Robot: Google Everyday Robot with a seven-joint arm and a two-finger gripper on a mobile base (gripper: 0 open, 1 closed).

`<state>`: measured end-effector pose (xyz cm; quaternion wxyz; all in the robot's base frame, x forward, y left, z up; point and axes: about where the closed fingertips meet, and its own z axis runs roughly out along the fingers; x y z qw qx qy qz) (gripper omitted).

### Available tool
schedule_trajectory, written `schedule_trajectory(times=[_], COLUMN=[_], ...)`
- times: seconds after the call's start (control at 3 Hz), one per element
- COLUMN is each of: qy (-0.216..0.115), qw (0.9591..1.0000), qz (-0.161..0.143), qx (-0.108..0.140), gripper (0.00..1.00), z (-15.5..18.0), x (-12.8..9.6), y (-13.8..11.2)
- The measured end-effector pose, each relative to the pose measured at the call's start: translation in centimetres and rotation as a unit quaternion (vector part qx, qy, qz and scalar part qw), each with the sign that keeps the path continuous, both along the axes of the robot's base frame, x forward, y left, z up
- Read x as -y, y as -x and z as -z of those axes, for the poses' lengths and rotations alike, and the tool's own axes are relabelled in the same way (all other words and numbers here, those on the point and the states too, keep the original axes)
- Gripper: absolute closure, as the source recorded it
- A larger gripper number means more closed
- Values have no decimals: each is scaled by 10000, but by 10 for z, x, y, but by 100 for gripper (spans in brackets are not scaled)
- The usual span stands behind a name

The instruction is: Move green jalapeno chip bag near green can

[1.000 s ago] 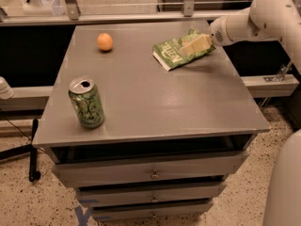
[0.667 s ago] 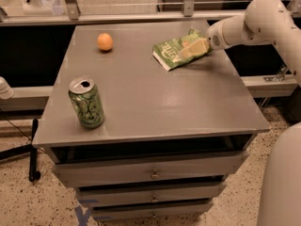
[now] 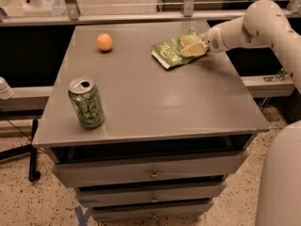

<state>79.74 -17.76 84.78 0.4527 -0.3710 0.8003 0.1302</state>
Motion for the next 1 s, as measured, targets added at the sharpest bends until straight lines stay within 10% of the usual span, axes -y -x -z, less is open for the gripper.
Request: schedule_trajectory(times=[1.0], qy=[-182], qw=[9981], qz=[-545], qx=[224], gripper=[100], z=[-30], x=[-24], y=[29])
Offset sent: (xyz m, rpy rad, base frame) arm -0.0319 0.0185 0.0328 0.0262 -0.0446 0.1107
